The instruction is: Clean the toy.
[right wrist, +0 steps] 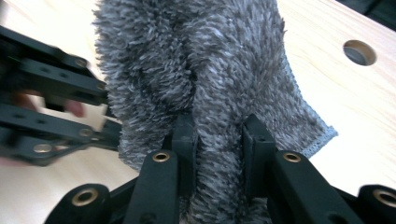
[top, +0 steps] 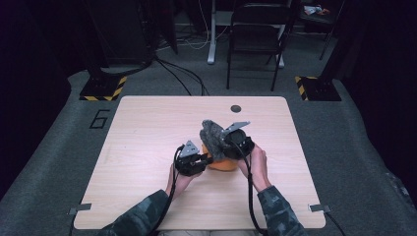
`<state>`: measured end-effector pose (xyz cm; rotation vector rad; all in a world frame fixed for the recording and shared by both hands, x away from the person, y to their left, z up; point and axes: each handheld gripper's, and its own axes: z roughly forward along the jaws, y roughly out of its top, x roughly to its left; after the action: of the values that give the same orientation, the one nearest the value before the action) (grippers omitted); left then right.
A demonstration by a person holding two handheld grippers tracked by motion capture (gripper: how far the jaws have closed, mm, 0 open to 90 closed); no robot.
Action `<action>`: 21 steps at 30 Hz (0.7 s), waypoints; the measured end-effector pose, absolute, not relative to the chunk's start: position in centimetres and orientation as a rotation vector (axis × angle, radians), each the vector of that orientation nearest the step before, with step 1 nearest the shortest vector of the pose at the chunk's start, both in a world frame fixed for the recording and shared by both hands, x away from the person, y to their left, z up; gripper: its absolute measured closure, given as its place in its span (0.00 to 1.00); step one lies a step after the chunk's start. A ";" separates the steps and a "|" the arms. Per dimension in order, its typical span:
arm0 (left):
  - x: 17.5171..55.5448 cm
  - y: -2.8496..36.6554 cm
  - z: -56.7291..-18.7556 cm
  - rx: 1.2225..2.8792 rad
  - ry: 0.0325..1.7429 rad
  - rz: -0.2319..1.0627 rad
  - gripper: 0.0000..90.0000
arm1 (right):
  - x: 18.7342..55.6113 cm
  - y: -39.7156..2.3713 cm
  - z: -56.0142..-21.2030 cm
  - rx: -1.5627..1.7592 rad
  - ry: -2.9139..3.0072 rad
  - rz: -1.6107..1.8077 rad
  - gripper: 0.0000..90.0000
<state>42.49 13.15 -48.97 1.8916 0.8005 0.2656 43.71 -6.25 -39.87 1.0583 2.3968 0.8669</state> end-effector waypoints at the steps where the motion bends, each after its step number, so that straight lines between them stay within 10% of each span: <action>1: 42.6 13.2 -49.1 1.892 0.806 0.262 0.83 | 43.8 -6.1 -40.2 1.059 2.396 0.854 0.79; 21: 43.9 13.8 -49.8 1.923 0.795 0.234 0.82 | 45.4 -10.3 -42.6 1.217 2.439 0.785 0.79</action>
<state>43.85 13.76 -49.77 1.9231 0.7954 0.2340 45.43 -10.29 -42.55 1.2165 2.4387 0.7845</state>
